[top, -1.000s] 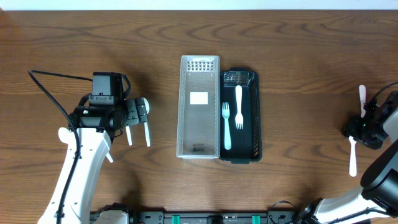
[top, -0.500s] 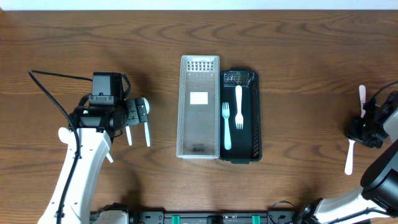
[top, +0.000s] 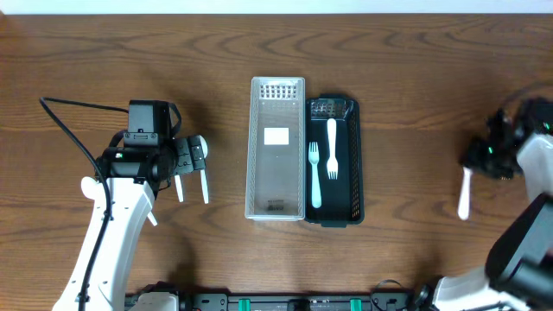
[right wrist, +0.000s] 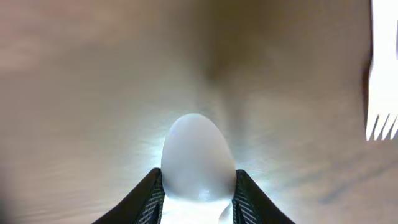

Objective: Pack container
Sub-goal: 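Lower the right gripper onto the white spoon and grasp it, then carry the spoon to the black tray and release it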

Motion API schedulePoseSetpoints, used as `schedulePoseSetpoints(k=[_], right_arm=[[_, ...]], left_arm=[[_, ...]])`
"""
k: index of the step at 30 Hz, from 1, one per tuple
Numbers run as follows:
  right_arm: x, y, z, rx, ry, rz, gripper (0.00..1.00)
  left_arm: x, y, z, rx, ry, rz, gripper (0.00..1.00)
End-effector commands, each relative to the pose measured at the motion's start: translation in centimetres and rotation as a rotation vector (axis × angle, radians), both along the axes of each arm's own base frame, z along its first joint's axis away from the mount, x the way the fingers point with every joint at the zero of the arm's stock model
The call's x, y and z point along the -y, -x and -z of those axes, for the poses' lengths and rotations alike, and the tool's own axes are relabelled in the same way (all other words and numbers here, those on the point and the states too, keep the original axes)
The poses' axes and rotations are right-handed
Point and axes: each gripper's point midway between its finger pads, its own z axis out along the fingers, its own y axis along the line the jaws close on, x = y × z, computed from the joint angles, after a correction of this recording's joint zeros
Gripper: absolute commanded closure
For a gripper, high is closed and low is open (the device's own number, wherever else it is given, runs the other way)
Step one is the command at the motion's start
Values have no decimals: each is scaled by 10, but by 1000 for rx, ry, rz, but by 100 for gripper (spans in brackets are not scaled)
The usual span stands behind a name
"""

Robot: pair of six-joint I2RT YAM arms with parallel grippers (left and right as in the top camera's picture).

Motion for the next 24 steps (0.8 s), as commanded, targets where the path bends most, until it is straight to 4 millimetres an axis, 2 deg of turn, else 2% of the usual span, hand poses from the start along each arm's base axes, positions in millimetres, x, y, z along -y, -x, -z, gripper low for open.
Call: schedulePoseSetpoints(k=[1,3,5,9,12,17,22,24], right_arm=[[-52,-39,-85,218,-4,-33,80],[-85,-46,-109,273,-25,-63,81],[-119,-50,-123,308,-58,-96,81],[-188,-48,-121,297,-117,-190,81],[-224,-44,-106,252,-103,-239,81],[-265,-36,-65,142,-75,-324,81],[-287,-25,-12,-2,-52,-372,79],[-291,-21,6,-48,-41,-384,71]], left_arm=[[-2,-4,-6,15,-5,1,2],[-2,-4,-6,15,-5,1,2],[-2,-4,-6,15,-5,1,2],[-2,-4,-6,15,-5,1,2],[-2,-4,-6,15,-5,1,2],[-2,-4,-6,15,-5,1,2],[-2,-4,-6,15,-5,1,2],[-2,-4,-6,14,-4,1,2]])
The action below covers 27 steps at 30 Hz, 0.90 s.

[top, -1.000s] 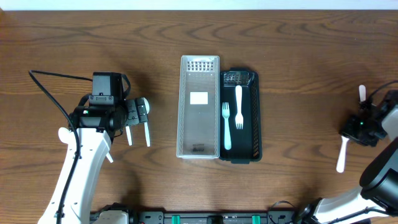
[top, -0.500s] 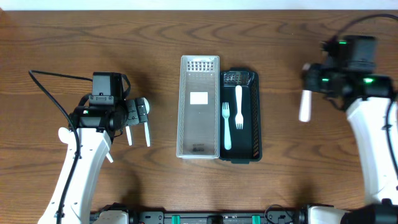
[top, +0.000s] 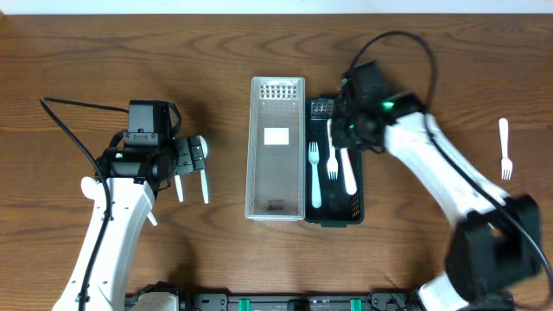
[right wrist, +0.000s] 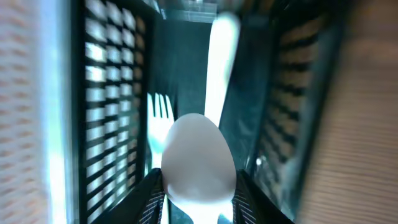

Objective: Pack container
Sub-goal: 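Carry the spoon to the black tray and release it, then move the right gripper to the last white fork and grasp it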

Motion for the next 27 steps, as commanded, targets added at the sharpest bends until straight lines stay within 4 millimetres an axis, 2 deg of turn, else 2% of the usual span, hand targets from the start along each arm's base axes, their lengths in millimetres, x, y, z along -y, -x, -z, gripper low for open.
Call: schedulePoseSetpoints(k=[1,4,7,8,10,12,14,17,19,21,24,27], right_arm=[[-5,8,33,-78,48,5,66],[-5,8,43,-95,57,2,56],[-8,-2,36,-54,45,-4,38],[-9,-6,31,-36,41,-17,35],[-10,-16,12,9,36,-51,33],[-7,-27,-17,62,37,-66,30],[6,-42,-54,130,43,-26,26],[47,-62,-114,249,70,56,19],[86,-65,-145,305,103,108,12],[137,-61,-164,331,157,172,4],[215,-49,-166,303,211,307,1],[282,-34,-148,236,247,392,1]], left_arm=[[-2,-4,-6,15,-5,1,2],[-2,-4,-6,15,-5,1,2],[-2,-4,-6,15,-5,1,2],[-2,-4,-6,15,-5,1,2],[-2,-4,-6,15,-5,1,2],[-2,-4,-6,15,-5,1,2],[-2,-4,-6,15,-5,1,2],[-2,-4,-6,14,-5,1,2],[-2,-4,-6,15,-5,1,2],[-2,-4,-6,15,-5,1,2],[-2,-4,-6,15,-5,1,2],[-2,-4,-6,15,-5,1,2]])
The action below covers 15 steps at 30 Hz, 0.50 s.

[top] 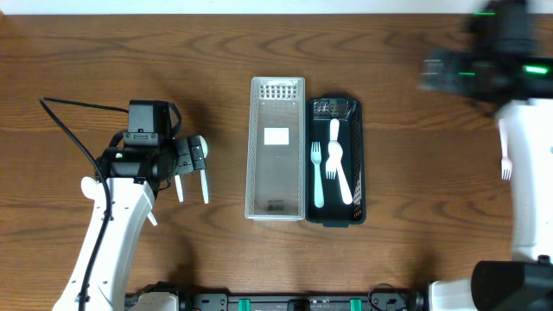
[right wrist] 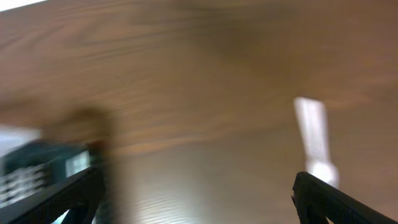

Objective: Pack container
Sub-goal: 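Move the right gripper to the last white fork and grasp it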

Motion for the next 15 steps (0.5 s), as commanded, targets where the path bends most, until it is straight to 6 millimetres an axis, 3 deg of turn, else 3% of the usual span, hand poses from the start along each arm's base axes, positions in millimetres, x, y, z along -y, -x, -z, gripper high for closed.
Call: schedulePoseSetpoints(k=[1,5,7,11,15], right_arm=[[65,16,36,-123,43,29,1],[130,36,82,-252,33,86,1],[151,44,106,-311,3,124,1],[176,59,153,-417,-56,158,1],[185,67,192,-496,-105,162,1]], left_arm=[[-2,-4,-6,14,-5,1,2],[-2,-4,-6,15,-4,1,2],[-2,-4,-6,15,-5,1,2],[-2,-4,-6,15,-5,1,2],[-2,-4,-6,15,-4,1,2]])
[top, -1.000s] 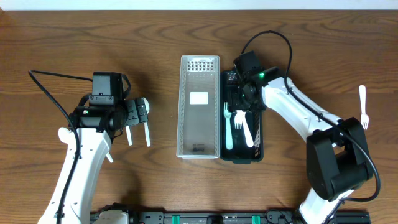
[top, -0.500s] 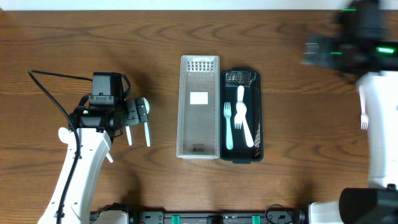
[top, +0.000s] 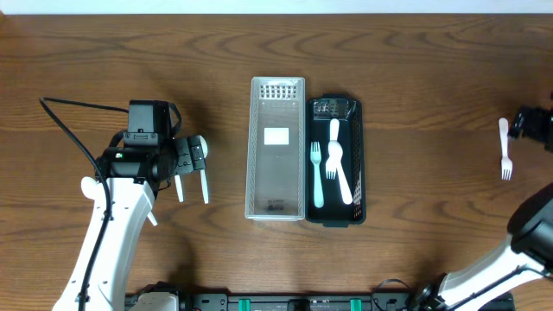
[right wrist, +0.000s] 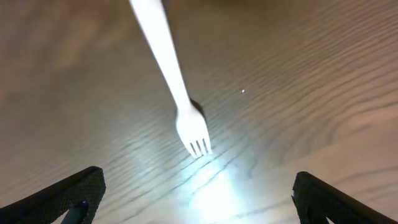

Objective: Pack container
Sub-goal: 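Move the right gripper to the last white fork and grasp it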

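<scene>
A black slotted container (top: 355, 173) stands at mid-table and holds a white fork (top: 315, 173), a second white fork (top: 333, 142) and a white spoon (top: 344, 177). Touching its left side is a clear container (top: 277, 147) with only a label inside. One more white fork (top: 504, 149) lies on the wood at the far right. In the right wrist view this fork (right wrist: 177, 84) points its tines toward the camera. My right gripper (right wrist: 199, 202) hovers over it, open wide, with nothing held. My left gripper (top: 192, 183) rests open at the left, empty.
The wooden table (top: 415, 242) stretches around the containers. My left arm's black cable (top: 78, 112) loops over the left side. The loose fork lies close to the table's right edge.
My right gripper was at the back right of the table, open, in a blurred view. Now it is at the right edge, over the loose fork. The containers and left arm are unchanged.
First my right gripper was shut on a white spoon at the far right. Then it held the spoon over the black container. Later the spoon lay in that container and the gripper was open at the back right. Now it hangs open above the loose fork.
</scene>
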Motion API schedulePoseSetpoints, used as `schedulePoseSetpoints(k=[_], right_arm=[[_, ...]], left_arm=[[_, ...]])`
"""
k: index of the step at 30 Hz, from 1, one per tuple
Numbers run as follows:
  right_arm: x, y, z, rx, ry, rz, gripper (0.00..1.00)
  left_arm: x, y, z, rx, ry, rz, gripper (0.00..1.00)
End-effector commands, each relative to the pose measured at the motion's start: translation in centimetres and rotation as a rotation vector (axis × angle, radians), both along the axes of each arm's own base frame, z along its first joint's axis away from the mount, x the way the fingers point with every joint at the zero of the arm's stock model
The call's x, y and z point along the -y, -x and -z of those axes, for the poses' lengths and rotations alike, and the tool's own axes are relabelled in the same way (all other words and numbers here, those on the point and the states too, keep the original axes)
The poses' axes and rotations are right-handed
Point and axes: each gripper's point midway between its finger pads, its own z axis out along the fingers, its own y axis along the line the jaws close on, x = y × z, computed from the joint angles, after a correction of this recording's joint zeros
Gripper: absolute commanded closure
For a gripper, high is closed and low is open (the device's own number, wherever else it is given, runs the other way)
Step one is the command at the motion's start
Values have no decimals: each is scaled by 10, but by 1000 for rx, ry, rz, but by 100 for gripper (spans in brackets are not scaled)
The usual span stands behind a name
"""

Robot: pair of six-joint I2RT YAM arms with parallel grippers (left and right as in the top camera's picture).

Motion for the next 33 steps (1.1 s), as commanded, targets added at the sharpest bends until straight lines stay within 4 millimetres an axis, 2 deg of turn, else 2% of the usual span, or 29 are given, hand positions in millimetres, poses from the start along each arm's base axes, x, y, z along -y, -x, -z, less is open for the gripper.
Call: schedulePoseSetpoints(k=[1,6,10,18,26,31,33], right_arm=[[1,5,28,-54,-46,-32,1],[-3,9,62,-123,-99,-43,1],[-6,10,77,-148,-117,-58,2],[-7,11,88,-168,-132,-66,3],[-14,19,106,-215,-170,-66,3],[-14,19,107,-216,-171,-66,11],[-15,18,107,-211,-177,-66,18]], left_arm=[[-2,-4,-6,15,-5,1,2],[-2,-4,-6,15,-4,1,2],[-2,-4,-6,15,-4,1,2],[-2,-4,-6,15,-4,1,2],[-2,-4,-6,14,-4,1,2],[-2,-4,-6,15,-4,1,2],[-2,-4,-6,15,-4,1,2]])
